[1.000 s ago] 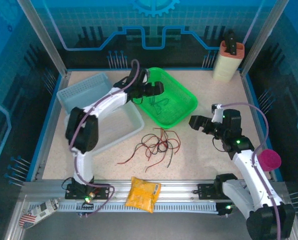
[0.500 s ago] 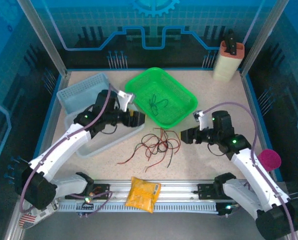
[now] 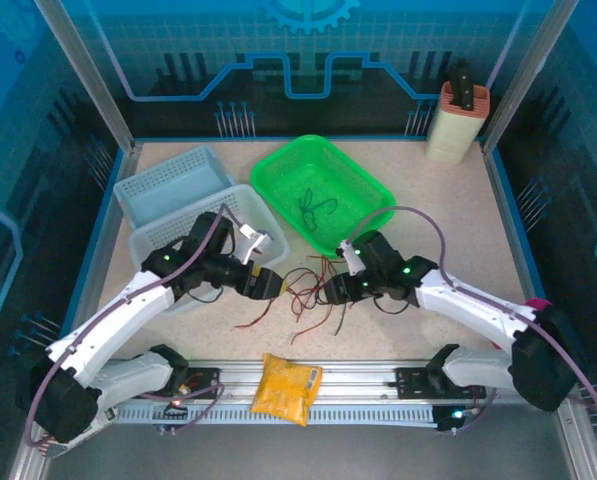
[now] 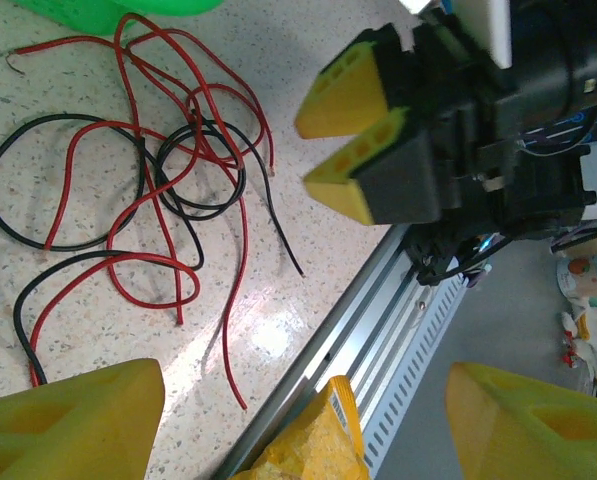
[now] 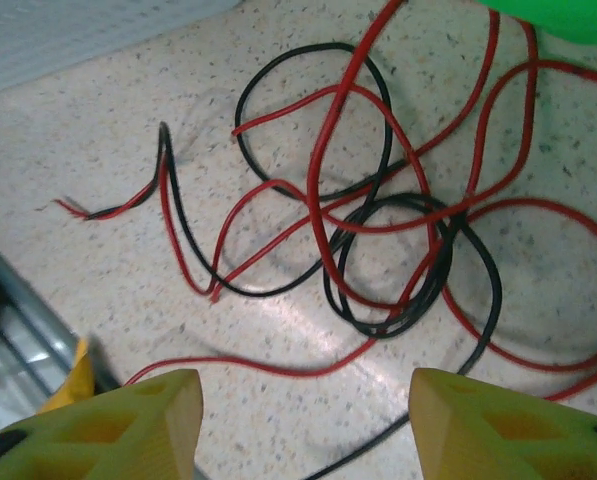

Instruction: Untangle the cables

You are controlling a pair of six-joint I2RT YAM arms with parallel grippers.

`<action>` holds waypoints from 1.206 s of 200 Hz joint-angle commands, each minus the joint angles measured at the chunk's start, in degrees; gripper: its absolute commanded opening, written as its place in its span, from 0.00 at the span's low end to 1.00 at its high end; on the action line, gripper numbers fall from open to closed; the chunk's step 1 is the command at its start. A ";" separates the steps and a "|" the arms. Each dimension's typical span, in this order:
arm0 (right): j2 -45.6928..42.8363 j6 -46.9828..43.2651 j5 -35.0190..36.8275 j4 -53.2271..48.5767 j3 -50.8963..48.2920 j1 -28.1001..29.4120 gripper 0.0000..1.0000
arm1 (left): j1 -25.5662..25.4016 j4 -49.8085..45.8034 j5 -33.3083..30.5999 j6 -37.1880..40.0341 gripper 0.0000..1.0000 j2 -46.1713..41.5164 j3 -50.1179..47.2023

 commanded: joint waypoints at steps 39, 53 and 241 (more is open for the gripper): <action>10.62 3.56 11.56 7.25 5.31 5.27 0.44 | -0.57 -2.12 -0.32 2.02 0.76 -4.83 -2.53; 12.48 2.54 11.10 6.02 7.51 5.70 0.20 | -0.54 -2.33 -0.67 2.25 0.76 -4.79 -2.06; -6.05 4.53 -7.86 5.83 7.55 -3.38 0.00 | -12.41 34.80 -10.65 1.21 0.66 12.68 -2.51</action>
